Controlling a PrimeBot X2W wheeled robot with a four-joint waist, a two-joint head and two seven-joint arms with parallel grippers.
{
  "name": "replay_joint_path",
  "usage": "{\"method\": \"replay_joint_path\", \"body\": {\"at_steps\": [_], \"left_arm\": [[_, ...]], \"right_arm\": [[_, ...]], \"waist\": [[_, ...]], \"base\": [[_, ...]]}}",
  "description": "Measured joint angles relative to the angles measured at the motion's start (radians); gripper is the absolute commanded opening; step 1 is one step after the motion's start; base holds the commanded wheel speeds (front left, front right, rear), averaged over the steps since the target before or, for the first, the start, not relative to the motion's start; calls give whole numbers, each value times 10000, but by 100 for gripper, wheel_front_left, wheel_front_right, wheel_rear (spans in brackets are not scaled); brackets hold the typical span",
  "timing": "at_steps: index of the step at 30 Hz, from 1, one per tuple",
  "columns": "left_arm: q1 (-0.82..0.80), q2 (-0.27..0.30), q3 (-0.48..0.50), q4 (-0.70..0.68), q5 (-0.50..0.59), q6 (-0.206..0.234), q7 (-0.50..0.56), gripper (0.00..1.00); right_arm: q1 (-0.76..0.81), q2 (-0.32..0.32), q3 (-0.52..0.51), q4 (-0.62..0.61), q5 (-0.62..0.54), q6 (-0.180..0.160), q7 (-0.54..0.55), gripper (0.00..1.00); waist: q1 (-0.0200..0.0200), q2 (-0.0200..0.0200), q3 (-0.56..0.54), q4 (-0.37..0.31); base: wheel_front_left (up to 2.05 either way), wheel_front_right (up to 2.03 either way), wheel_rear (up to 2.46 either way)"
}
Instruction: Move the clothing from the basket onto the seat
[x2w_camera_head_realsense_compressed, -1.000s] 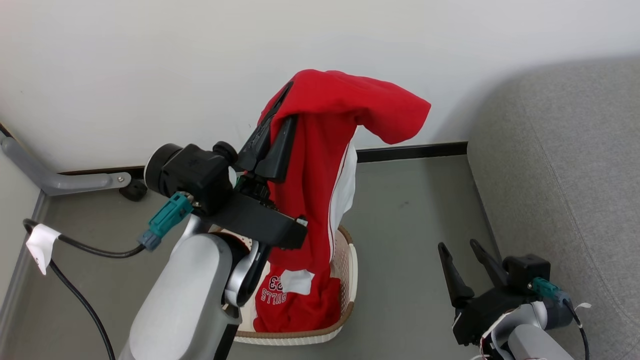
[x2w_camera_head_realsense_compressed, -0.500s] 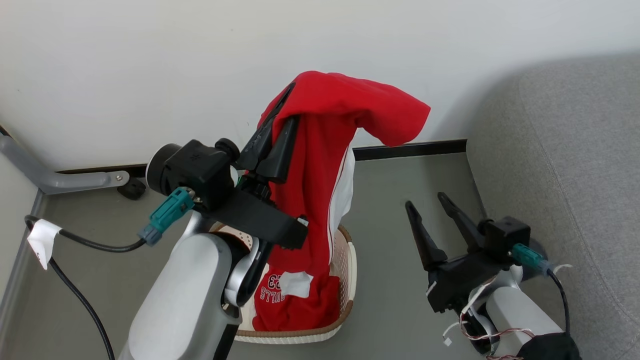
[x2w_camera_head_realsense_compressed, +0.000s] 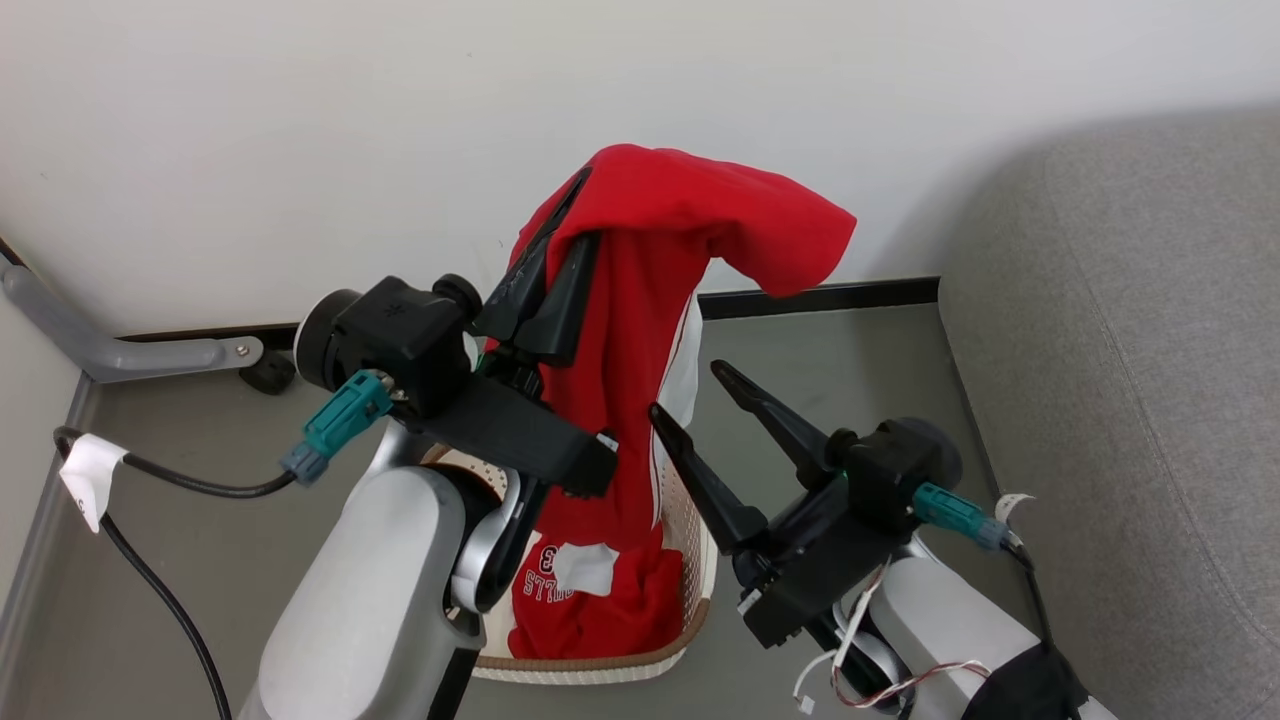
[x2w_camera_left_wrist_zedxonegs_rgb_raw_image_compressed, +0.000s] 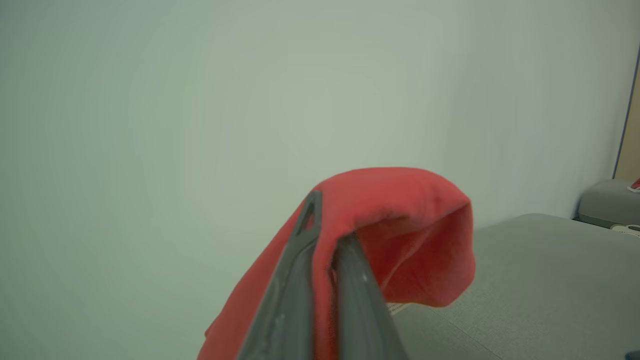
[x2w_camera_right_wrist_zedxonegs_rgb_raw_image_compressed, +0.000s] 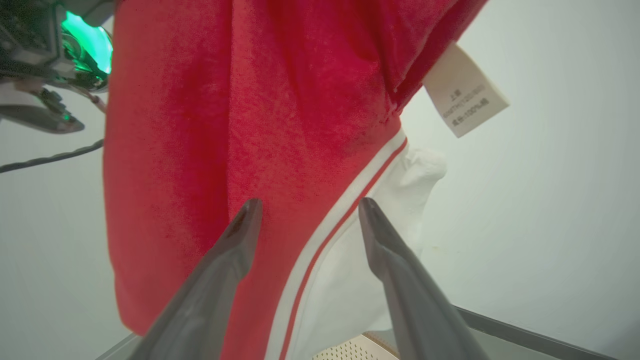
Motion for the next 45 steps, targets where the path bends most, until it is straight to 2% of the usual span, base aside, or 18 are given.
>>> {"method": "replay_joint_path", "body": {"at_steps": [8,16,27,28,29,35,43,44,45], "left_arm": [[-53,-15,-77,29,-8,2,84,0],[-142,-42,-209,29,-63,2,84,0],[-142,-65,-309,38,-92,2,84,0],[-142,-67,-309,40,-94,2,84,0],[-142,-69,-311,40,-94,2,84,0],[-141,-73,-309,38,-104,90,84,0],[-141,-67,-288,90,-105,165,84,1],[-141,-63,-288,115,-105,165,84,25],[-141,-59,-288,132,-105,165,84,41]], "right_arm": [[-535,-13,1085,-234,359,-8,0,100],[-1046,-23,1365,291,614,-439,0,100],[-1244,-35,1507,917,1030,-629,0,99],[-1289,-35,1557,918,1053,-631,0,76],[-1335,-35,1599,917,1057,-633,0,0],[-1378,-33,1789,905,1231,-792,0,0],[-1407,-33,1841,848,1434,-809,0,0],[-1411,-35,1856,836,1436,-844,0,0],[-1418,-35,1868,826,1455,-882,0,0]], "waist": [[0,0,77,91],[0,0,137,232],[0,0,130,372],[0,0,128,386],[0,-1,126,398],[0,-2,148,441],[0,-2,237,388],[0,-2,249,375],[0,-2,261,362]], "base": [[0,0,0],[0,0,0],[0,0,0],[0,0,0],[0,0,0],[0,0,0],[0,0,0],[0,0,0],[0,0,0]]}}
